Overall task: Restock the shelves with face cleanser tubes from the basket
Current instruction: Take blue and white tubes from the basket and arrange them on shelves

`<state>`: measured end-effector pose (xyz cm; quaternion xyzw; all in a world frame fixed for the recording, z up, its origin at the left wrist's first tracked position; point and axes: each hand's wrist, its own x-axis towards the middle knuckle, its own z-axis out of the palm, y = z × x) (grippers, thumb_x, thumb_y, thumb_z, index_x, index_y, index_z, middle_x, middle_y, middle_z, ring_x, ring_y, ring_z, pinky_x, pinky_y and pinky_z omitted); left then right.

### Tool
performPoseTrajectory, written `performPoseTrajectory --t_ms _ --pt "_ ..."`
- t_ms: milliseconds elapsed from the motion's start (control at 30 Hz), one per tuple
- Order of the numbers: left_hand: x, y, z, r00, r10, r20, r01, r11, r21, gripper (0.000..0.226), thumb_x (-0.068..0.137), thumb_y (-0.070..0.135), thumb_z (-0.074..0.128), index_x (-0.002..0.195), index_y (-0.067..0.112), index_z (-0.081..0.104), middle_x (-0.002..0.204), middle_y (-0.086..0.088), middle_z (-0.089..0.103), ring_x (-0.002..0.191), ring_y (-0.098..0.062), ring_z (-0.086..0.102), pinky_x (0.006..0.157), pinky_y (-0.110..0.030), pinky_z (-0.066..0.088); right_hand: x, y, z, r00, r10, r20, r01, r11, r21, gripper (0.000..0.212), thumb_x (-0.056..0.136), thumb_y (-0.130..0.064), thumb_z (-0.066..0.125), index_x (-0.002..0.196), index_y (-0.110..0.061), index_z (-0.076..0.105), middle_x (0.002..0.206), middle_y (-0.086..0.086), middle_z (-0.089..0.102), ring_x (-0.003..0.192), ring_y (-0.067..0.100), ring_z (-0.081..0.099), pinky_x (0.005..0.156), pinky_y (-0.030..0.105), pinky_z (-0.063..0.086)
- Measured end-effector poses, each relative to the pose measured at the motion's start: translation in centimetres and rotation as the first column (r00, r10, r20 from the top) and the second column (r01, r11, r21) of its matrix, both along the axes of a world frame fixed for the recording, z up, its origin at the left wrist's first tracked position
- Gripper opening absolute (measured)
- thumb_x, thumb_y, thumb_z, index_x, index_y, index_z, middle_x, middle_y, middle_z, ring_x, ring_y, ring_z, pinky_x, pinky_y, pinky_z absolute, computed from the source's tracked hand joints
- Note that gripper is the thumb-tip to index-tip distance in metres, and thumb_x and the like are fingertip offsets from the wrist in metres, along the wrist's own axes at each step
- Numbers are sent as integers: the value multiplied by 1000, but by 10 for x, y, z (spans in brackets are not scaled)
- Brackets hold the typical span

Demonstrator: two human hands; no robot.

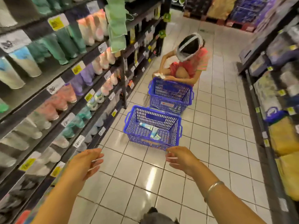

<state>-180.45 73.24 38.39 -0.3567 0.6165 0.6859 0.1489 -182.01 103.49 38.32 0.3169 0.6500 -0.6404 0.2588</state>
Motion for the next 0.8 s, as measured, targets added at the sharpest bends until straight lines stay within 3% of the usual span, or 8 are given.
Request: performPoseTrajectory --t_ms 100,233,367,500,700,800 --pt "-47 26 -18 999 -29 25 29 1000 11 9 90 14 56 89 15 65 84 -2 68 73 -12 63 62 -25 45 -32 34 -16 993 -97 65 100 994 -39 7 91 -17 54 96 -13 56 76 4 60 67 16 58 63 26 45" --pt "-109 49 -36 996 -81 40 80 997 19 10 90 13 51 89 13 62 70 0 63 48 -6 58 46 -15 40 -78 61 -32 948 -248 197 276 952 -131 8 91 -12 52 84 -9 55 75 9 57 64 19 52 61 26 40" --pt "-186 73 -58 983 -151 106 152 988 -1 13 91 14 50 87 18 63 81 -1 64 74 -12 60 62 -24 41 -137 79 -53 906 -351 236 384 917 -111 15 90 -7 51 77 -7 56 73 10 57 64 21 52 62 27 42" --pt "-271 102 -84 957 -242 161 244 970 6 14 92 10 48 86 14 59 81 -5 61 68 -13 56 59 -23 39 -200 87 -77 847 -455 274 491 868 -77 14 90 -6 49 78 -8 56 70 9 56 60 18 51 61 25 42" --pt "-369 133 -132 878 -406 254 409 911 41 9 90 11 53 95 10 60 90 -9 63 81 -21 59 63 -26 43 -286 93 -120 798 -485 357 515 857 14 17 90 -6 50 74 -9 53 69 10 53 59 19 49 58 27 38" --pt "-416 143 -166 840 -434 326 458 889 3 6 91 9 53 90 8 59 88 -12 59 74 -19 57 60 -26 42 -330 95 -148 728 -556 401 595 803 32 19 93 -1 45 75 -7 50 62 9 53 42 14 51 44 18 43"
